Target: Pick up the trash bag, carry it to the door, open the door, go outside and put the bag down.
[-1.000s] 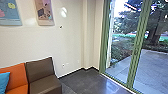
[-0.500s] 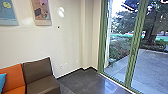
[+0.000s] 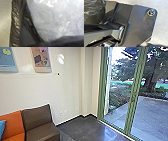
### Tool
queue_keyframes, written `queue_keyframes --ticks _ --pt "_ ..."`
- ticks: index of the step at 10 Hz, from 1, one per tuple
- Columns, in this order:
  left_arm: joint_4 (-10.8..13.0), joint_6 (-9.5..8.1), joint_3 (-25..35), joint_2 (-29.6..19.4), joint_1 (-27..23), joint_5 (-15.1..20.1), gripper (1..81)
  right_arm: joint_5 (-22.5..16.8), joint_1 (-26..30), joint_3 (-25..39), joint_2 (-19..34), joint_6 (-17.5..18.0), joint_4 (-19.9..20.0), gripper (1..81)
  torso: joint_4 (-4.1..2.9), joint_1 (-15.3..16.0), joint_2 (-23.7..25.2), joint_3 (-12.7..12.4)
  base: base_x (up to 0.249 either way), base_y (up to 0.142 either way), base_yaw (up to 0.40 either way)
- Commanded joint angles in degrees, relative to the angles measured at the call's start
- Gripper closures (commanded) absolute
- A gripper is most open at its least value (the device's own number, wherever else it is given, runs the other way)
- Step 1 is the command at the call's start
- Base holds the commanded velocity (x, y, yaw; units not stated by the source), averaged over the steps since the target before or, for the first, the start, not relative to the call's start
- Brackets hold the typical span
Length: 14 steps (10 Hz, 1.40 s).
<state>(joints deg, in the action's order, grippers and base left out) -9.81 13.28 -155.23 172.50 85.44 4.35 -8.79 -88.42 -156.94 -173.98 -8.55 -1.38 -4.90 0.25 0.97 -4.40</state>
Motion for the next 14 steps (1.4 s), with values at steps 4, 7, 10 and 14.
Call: queue_keyframes --ticks 4,7,10,14 --pt "0.24 0.17 0.28 0.66 -3.75 3.11 81.1 -3.25 3.73 -0.02 0.45 -0.16 0.15 1.0 0.0 0.02 0.0 0.0 0.0 -0.201 0.0" --pt "0.06 0.17 0.28 0.66 -3.75 3.03 81.1 -3.25 3.72 -0.02 0.45 -0.16 0.23 1.0 0.0 0.0 0.0 -0.02 0.0 0.0 0.0" --pt "-0.03 0.17 0.28 0.66 -3.75 3.03 81.1 -3.25 3.55 -0.02 0.45 -0.16 0.23 1.0 0.0 0.0 0.02 -0.02 0.0 0.0 0.0" --pt "-0.21 0.08 0.28 0.66 -3.75 2.94 81.1 -3.25 3.46 -0.02 0.45 -0.16 0.49 1.0 0.0 0.0 0.02 -0.02 0.0 0.0 0.0"
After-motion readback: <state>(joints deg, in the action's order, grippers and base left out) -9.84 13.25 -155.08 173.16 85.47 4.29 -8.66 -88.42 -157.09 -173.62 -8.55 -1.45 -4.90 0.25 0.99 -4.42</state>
